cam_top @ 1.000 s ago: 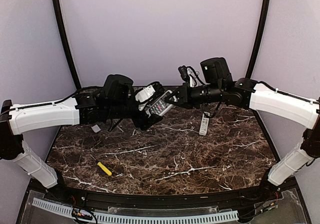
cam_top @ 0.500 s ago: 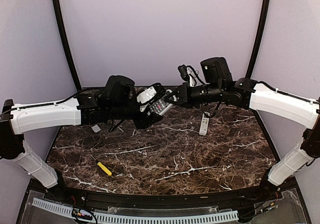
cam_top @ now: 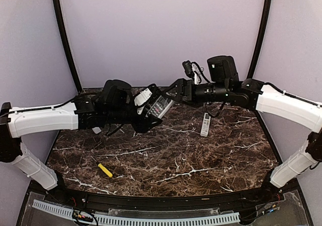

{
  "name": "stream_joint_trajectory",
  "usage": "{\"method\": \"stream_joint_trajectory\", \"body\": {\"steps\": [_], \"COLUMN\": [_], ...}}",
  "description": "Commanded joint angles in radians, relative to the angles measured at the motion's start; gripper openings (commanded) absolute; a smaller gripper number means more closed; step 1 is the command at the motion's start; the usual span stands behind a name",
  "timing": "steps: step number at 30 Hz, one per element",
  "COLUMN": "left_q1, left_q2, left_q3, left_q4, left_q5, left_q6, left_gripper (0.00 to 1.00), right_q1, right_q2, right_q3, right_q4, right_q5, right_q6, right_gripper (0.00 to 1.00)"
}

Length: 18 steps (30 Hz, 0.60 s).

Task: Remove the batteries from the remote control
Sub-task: Pass from the right arm to the left

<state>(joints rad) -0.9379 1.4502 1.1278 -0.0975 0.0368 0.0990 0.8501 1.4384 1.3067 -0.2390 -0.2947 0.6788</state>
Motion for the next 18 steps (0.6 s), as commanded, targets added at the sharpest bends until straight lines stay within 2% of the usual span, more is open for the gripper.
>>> {"method": "stream_joint_trajectory", "body": {"steps": [1,5,10,18], "left_q1": [0.005,0.062,0.143,0.174], "left_q2": [-0.079,-0.129,-0.197,-0.242], "left_q3": [-0.037,-0.08,-0.174,-0.222], "left_q4": [0.034,0.057,0.195,0.416], "left_q5": [0.031,0.201,0.482,0.772], "left_q6": [-0.112,-0.255,-0.435,-0.638], "left_gripper": [0.22,0.21,0.21,0.22], "right_q1": [-0.009,-0.026,-0.019,0.033], "right_q2": [-0.061,-0.113,-0.148,-0.087], "right_q3": [-0.03,-0.113,-0.173,-0.102], "right_q4": [0.03,0.145,0.345,0.336], "right_q5": [0.046,-0.023,-0.22,-0.247], "right_q6": [-0.011,-0.026,-0.047,-0.078], "right_gripper": [0.96,0.98,0.99,0.99]}}
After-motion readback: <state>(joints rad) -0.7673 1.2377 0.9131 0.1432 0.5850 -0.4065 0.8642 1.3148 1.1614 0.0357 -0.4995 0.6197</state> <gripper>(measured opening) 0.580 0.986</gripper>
